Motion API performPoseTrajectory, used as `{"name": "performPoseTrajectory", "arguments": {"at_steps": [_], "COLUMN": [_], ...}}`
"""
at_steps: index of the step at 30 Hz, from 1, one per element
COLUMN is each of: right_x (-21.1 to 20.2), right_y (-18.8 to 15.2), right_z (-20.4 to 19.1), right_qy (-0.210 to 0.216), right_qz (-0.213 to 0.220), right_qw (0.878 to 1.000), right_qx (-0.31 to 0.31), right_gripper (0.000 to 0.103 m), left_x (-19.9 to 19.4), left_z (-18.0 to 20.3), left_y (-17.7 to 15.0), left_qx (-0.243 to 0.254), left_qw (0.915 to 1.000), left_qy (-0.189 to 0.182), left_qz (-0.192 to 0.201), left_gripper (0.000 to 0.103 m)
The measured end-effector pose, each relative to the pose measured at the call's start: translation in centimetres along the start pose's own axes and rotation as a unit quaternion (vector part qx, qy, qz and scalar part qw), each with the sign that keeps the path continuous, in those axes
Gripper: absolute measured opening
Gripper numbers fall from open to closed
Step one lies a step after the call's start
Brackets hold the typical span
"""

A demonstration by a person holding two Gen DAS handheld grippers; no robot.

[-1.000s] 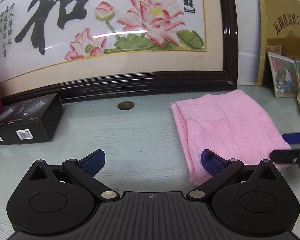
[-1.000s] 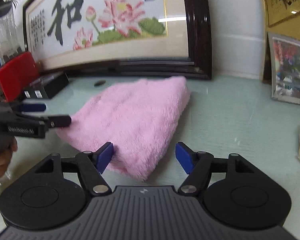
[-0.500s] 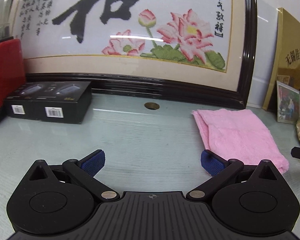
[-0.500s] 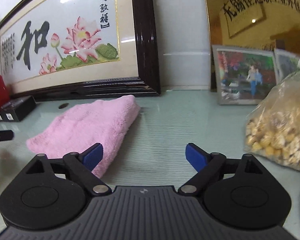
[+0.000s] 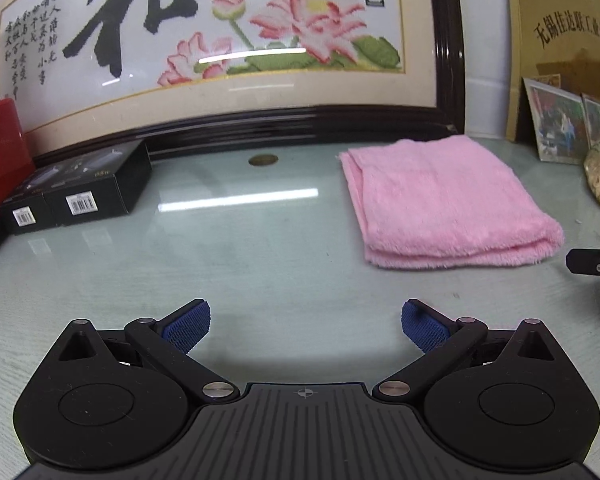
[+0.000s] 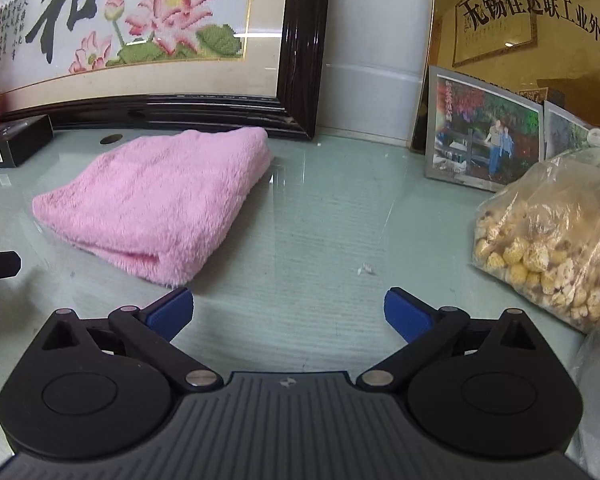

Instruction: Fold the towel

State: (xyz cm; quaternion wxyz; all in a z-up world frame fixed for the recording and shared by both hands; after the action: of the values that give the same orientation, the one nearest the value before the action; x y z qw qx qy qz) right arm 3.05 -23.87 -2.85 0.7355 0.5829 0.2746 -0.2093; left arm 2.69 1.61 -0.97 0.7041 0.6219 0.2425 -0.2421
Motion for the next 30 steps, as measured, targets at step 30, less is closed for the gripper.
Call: {"name": "performPoseTrajectory", "arguments": {"at_steps": [30], "right_x": [-2.5], "right_y": [-2.0], "right_z": [-2.2], "right_qy": [0.044], "right_qz": [-0.001], "right_qw": [0.999], "right_qx": [-0.015], "right_gripper": [0.103], "left_x": [-0.9], "left_z": [2.2], "left_y": [-1.5], "left_qx": [-0.044], "left_qw": [0.9984], "left_qy": [0.035], "left_qz": [-0.002], "left_gripper": [0.103]}}
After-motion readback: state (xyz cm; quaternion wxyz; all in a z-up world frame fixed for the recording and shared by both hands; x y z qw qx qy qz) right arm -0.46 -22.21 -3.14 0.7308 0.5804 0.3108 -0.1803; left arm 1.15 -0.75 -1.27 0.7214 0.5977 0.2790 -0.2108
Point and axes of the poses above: each gripper's, at about its wrist camera, not at the fingertips, and x roughly the way its jaws point, z to its right, y to its top, the point moved 2 cm from there along x, roughly the way its jaws point, and after that the axes turned 12 degrees about -x, right-handed, at the moved point
